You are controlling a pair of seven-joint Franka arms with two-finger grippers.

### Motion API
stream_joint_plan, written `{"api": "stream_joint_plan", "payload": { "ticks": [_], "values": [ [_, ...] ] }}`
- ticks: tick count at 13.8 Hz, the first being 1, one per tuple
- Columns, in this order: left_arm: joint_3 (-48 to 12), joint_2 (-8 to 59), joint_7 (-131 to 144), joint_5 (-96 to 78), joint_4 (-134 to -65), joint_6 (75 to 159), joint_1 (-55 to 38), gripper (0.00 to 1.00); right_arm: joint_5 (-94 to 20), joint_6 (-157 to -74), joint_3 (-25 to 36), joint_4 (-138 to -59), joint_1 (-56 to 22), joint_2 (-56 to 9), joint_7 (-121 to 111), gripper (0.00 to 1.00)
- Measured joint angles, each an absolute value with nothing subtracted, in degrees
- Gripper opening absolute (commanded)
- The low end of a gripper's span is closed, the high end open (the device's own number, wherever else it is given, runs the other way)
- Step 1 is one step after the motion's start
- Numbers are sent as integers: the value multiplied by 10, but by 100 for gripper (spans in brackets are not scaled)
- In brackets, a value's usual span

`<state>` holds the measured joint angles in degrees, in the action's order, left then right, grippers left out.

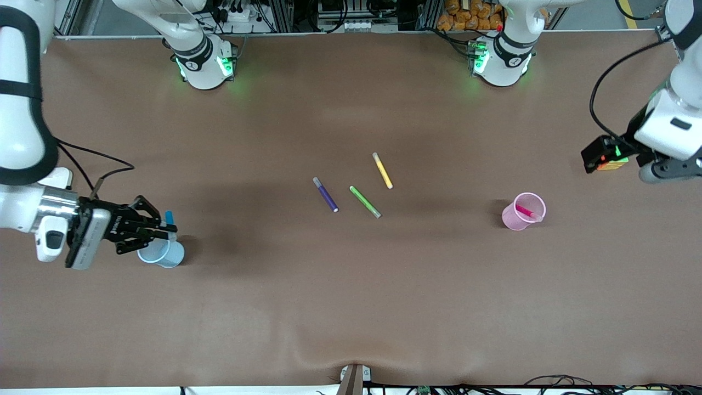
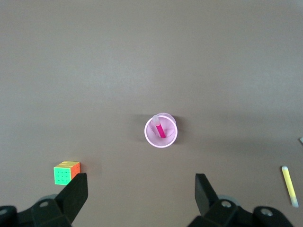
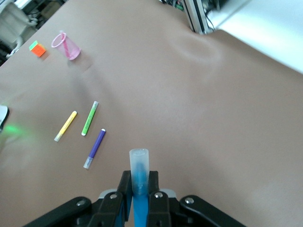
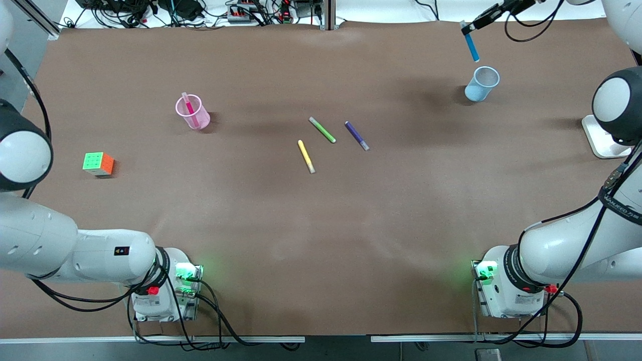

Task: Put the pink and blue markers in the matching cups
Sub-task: 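Release the blue marker into the blue cup while the left gripper withdraws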

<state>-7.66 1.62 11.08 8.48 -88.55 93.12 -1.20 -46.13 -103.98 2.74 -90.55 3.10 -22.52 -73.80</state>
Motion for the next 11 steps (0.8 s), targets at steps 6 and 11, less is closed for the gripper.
{"api": "stream_joint_plan", "payload": {
  "ticks": [6, 11],
  "values": [
    [-18, -37, 46, 32, -885, 881, -26, 100, -494, -1024, 27, -907, 66, -236, -957, 0],
    [-3, -45, 29, 30, -880, 867, -27, 100, -530, -1025, 28, -909, 104, -277, -1098, 0]
  ]
}}
